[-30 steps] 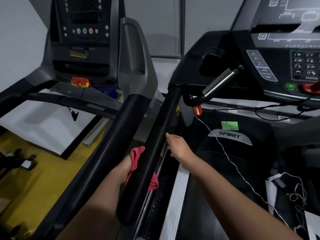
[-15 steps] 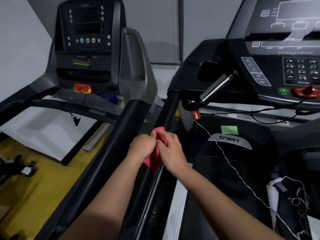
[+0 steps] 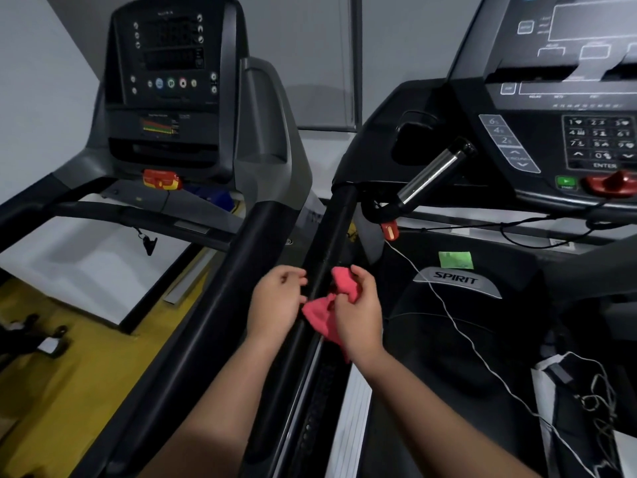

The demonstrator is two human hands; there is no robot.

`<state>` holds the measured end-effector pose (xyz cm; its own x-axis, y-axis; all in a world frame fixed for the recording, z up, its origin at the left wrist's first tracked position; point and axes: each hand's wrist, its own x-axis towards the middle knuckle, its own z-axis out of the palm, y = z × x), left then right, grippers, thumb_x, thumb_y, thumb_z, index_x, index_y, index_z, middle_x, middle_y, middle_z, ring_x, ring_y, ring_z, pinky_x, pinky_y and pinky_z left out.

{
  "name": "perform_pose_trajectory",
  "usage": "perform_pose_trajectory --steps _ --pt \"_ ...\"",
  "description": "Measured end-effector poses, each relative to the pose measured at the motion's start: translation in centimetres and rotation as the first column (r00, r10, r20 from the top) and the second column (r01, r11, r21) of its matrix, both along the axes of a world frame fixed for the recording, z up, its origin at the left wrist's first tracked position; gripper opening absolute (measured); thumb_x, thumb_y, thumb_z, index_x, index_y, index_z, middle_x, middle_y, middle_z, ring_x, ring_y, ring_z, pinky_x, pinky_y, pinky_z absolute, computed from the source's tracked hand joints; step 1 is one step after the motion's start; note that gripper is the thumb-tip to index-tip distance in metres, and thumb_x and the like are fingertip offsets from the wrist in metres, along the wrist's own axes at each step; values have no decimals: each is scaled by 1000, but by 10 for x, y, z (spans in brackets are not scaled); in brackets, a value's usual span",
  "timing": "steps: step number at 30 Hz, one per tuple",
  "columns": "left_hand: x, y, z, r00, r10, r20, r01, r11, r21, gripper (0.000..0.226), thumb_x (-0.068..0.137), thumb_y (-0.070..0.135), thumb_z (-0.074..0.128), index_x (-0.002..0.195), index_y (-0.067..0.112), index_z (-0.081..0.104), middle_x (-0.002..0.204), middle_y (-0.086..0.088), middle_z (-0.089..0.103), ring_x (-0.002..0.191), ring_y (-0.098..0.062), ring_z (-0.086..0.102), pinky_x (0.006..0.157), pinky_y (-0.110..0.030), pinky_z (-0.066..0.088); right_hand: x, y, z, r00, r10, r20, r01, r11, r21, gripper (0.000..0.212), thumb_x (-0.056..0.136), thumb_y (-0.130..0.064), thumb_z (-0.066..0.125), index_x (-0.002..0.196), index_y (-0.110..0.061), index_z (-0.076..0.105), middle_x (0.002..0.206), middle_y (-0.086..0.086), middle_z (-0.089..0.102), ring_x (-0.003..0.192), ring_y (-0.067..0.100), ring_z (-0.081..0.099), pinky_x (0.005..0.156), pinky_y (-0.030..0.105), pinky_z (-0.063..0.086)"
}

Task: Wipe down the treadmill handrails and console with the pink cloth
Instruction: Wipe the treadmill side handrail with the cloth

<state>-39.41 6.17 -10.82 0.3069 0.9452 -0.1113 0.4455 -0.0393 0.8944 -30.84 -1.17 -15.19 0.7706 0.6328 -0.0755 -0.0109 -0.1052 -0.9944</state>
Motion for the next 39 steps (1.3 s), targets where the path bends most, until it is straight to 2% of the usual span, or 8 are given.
perform_pose_trajectory --steps 4,10,17,22,27,34,36,39 --pt "-1 24 -17 974 -3 -227 -11 998 -61 24 99 23 41 104 14 63 108 -3 62 105 -23 57 81 -26 38 -4 6 -1 932 211 294 -184 976 -118 40 88 -18 62 127 -18 55 124 -4 43 106 3 47 88 7 32" --pt "16 20 -42 946 3 -325 -88 965 -247 53 100 45 23 135 12 47 136 -13 51 125 -29 47 104 -37 33 5 22 -1 797 242 554 -180 970 -164 27 94 -22 56 118 -13 64 113 -2 48 97 14 55 77 14 39" --pt "17 22 -46 957 55 -286 -122 968 -221 50 99 43 27 129 12 52 129 -12 57 119 -29 52 96 -37 37 19 45 3 706 305 639 -197 951 -237 27 98 -20 48 113 -8 67 117 2 53 100 21 56 76 27 46" --pt "15 23 -49 946 64 -317 -136 968 -211 52 100 44 24 131 12 50 130 -14 56 119 -31 52 102 -42 37 25 29 -11 438 447 780 -400 874 -276 36 81 -23 40 100 -12 68 116 3 63 103 22 59 85 26 40" --pt "16 23 -49 950 71 -305 -139 968 -207 51 101 42 24 136 12 47 138 -13 50 126 -31 47 103 -39 33 42 48 -4 490 456 742 -370 880 -297 32 80 -10 43 97 -14 69 111 1 65 103 22 60 84 23 38" --pt "16 21 -48 943 72 -325 -141 971 -194 49 101 41 24 134 13 46 136 -13 51 124 -30 48 98 -38 34 36 61 -6 353 489 797 -293 867 -403 31 78 -7 56 105 -18 68 116 -2 62 106 25 53 83 35 45" --pt "16 22 -48 938 74 -339 -143 973 -182 48 101 39 25 131 12 49 134 -14 53 122 -30 49 98 -38 35 34 47 -18 481 409 776 -377 895 -238 26 78 -5 58 95 -22 68 113 -8 64 104 17 57 86 24 38" --pt "18 24 -48 932 77 -353 -150 971 -184 48 101 39 25 135 13 47 137 -14 51 125 -31 47 102 -38 33 35 29 -26 862 302 407 -362 929 77 39 83 5 58 86 -34 63 108 -19 60 106 0 55 95 15 36"
